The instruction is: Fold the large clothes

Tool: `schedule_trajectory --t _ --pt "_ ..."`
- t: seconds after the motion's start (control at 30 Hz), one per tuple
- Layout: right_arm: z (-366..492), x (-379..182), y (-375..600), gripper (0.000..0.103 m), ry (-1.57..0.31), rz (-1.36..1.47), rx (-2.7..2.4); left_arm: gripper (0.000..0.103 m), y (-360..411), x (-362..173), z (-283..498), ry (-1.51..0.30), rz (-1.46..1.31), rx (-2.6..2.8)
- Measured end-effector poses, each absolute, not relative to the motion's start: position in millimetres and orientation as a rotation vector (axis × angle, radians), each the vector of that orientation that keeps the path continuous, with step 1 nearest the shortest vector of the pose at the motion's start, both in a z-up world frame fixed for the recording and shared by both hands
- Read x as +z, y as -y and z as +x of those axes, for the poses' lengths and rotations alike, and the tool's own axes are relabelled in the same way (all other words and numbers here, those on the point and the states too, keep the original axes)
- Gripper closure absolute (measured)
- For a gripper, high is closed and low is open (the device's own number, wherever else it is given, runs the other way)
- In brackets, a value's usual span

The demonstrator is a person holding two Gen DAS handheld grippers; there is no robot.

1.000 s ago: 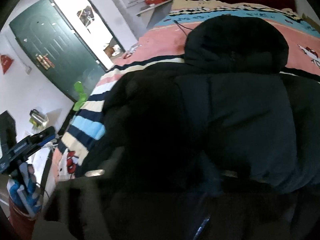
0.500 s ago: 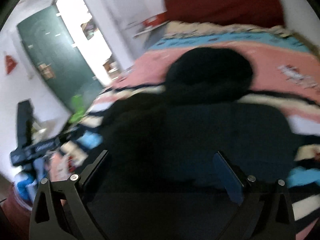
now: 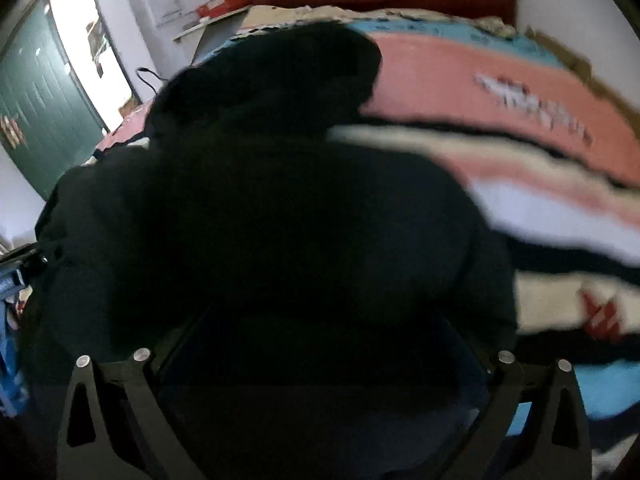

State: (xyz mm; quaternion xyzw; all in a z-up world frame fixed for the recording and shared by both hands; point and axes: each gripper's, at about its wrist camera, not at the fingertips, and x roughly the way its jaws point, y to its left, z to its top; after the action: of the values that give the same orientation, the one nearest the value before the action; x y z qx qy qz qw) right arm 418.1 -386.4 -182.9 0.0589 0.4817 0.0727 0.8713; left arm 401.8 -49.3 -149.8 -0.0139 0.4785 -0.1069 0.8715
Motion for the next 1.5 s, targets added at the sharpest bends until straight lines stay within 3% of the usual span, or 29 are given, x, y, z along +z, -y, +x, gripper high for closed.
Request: schedule_trajectory --t 0.23,0.47,0.7,1.1,1.33,1.5 --pt "407.2 -163.6 394.7 0.002 -0.990 0.096 0.150 0.042 52.7 -152.8 399.7 -1.023 0.003 -0.193" --pt "346.7 -105.9 461.0 0.003 -0.816 -0.036 0.033 0.042 44.2 -143.8 388.1 -1.007 -0.011 -0.175" --pt "275.1 -149.5 550.8 0.003 -0.854 0.029 -0.250 0.042 36.1 -143.2 377.4 -1.011 -0.029 -0.165" --pt "147.7 -140.1 539.5 0.003 -0.919 0.127 -0.331 0.042 4.5 -133.5 352.8 -0.996 -0.104 -0.211" --pt "145.2 -98.1 503.0 0.003 -0.877 0.056 -0.306 0.042 -26.6 -103.6 343.1 -0.934 -0.131 -0.210" --pt "220.4 -68.8 451.8 0.003 -0.818 -0.014 -0.157 0.042 -13.7 -80.8 360.7 -0.890 -0.133 -0.247"
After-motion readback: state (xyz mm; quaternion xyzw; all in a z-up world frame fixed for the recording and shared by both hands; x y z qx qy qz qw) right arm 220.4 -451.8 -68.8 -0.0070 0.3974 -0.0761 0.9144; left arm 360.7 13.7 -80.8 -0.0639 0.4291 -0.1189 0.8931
